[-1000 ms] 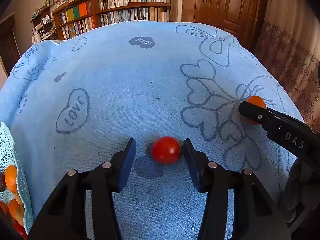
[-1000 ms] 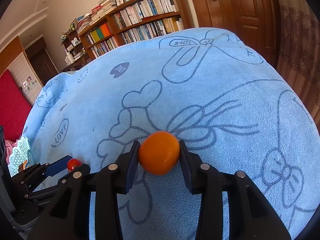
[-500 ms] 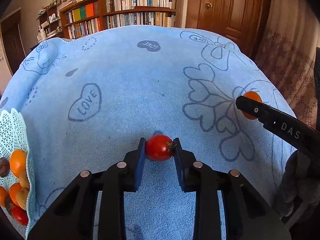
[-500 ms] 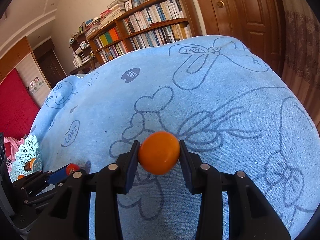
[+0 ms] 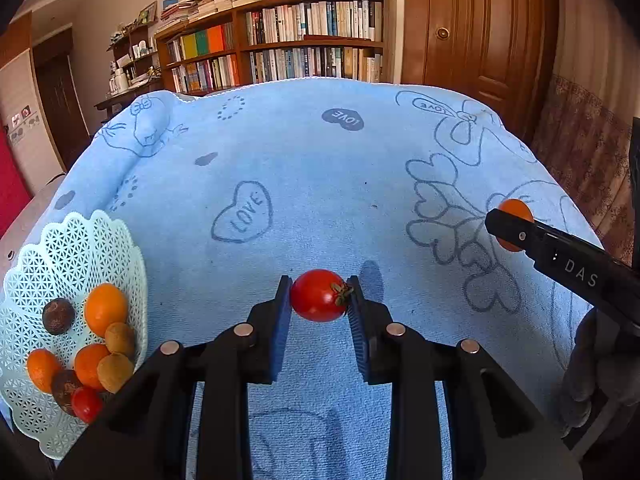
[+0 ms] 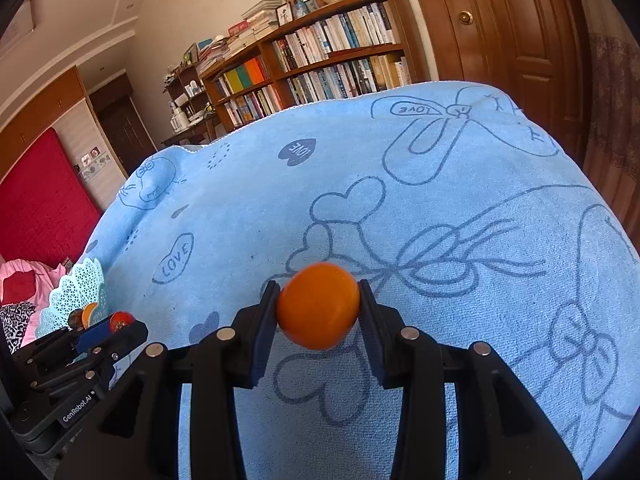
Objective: Organize fruits
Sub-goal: 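Carry the red tomato into the basket and open the left tool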
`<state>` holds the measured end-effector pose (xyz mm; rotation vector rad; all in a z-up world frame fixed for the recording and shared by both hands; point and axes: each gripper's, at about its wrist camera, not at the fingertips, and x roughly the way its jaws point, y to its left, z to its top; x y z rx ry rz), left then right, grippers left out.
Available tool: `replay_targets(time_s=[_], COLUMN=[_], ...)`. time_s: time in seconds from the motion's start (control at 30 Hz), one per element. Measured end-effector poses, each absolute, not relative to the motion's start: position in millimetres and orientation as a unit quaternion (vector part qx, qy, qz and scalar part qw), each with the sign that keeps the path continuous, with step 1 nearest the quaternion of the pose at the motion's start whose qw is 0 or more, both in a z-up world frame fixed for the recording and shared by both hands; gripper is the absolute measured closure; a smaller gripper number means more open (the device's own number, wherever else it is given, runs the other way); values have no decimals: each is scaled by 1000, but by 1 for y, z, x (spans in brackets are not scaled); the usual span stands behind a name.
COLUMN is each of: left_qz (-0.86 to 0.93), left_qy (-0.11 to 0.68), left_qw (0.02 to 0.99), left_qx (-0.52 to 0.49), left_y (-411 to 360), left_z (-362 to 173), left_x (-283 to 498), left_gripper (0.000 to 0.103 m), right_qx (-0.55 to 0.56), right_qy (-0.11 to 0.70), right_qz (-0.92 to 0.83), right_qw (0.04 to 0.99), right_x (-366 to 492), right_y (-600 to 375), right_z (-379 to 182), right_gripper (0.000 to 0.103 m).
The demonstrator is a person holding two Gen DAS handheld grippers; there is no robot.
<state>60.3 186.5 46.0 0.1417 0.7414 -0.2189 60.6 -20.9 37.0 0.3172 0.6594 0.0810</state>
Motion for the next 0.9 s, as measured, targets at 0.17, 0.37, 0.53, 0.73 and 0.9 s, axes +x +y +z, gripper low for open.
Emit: replay_targets(time_s=[0.17,0.37,0.53,0.73,0.9], left_qz=[-86,-63,-47,-30,-16], left_qy=[349,337,333,325,322], left_qw=[931,938,941,944,946], left_qx=[65,57,48,41,30], left_y=[203,224,242,263,282], left_z=[54,63,66,71,72], left_x=[54,47,43,37,34], left_gripper=[75,75,75,75,75], right_qx=[147,138,134,123,118], right_qy=[323,324,325,330,333], right_qz=[49,53,54,58,67], right_qw=[934,935,935,934,933], right_x=[60,58,57,49,38], right_y=[-15,-8,-5,4,15], right_z=[36,36,36,36,37], right_gripper=[64,64,64,64,64])
